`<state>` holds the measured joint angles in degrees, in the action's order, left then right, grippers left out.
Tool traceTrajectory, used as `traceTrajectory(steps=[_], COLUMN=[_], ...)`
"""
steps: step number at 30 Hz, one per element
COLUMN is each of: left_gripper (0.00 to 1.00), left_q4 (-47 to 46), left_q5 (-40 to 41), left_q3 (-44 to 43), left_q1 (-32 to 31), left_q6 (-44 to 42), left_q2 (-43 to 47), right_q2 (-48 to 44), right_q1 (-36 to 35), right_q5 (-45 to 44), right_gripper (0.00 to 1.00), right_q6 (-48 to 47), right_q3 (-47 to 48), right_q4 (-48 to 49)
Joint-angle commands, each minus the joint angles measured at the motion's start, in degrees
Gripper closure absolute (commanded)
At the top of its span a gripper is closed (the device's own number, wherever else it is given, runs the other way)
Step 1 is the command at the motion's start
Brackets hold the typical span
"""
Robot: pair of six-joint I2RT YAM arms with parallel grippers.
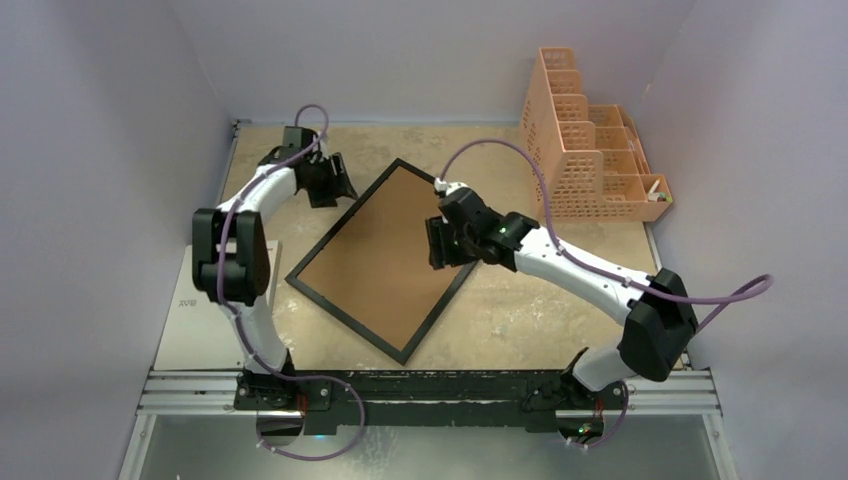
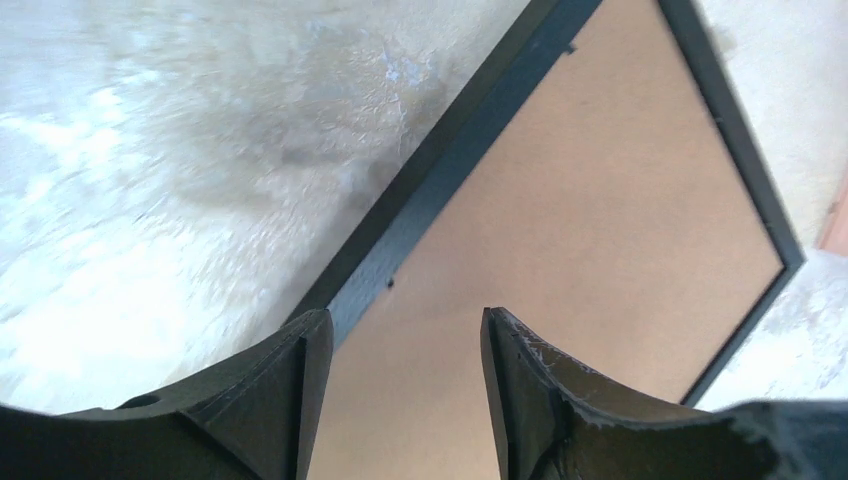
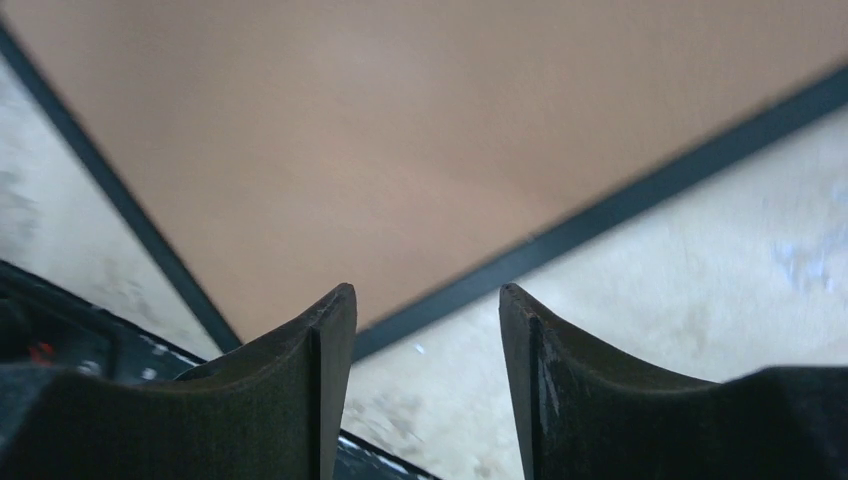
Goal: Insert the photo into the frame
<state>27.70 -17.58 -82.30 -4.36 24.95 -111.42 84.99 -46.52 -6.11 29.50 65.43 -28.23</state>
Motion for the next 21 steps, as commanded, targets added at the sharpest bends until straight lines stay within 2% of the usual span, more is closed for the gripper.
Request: traceTrajectory(steps=[1, 6, 9, 11, 15, 17, 21], left_gripper=[0.41, 0.41, 0.44, 0.48, 0.57, 0.61, 0.75], left_q4=[3.6, 7.2, 8.9, 9.7, 10.9, 11.5, 11.6], left_q5=[8.2, 17.2, 19.8, 19.6, 17.9, 17.8, 17.8], left_q3=[3.2, 14.7, 22.5, 26.8, 33.4, 35.3, 38.0], left_q1=[1.3, 2.0, 3.5, 5.0, 7.8, 8.4, 8.9], left_q6=[3.6, 8.0, 10.4, 11.3, 12.4, 13.0, 13.7], left_q2=[14.3, 26.6, 32.8, 35.6, 38.5, 39.0, 38.8], right_q2=[3.5, 14.0, 17.8, 21.8, 33.1, 36.8, 40.7], right_q1=[-4.2, -8.9, -9.4, -9.4, -9.6, -9.7, -9.8], right_q5=[0.4, 5.5, 18.3, 26.5, 40.8, 45.1, 50.3], right_gripper=[0.41, 0.48, 0.61, 0.71, 0.89, 0.93, 0.97], right_q6=[-4.7, -7.8, -10.1, -9.8, -9.5, -8.7, -6.9], right_q3=[8.0, 17.5, 18.5, 21.0, 30.9, 33.0, 33.6], right_q4=[3.9, 8.5, 18.9, 24.2, 22.8, 23.0, 25.9])
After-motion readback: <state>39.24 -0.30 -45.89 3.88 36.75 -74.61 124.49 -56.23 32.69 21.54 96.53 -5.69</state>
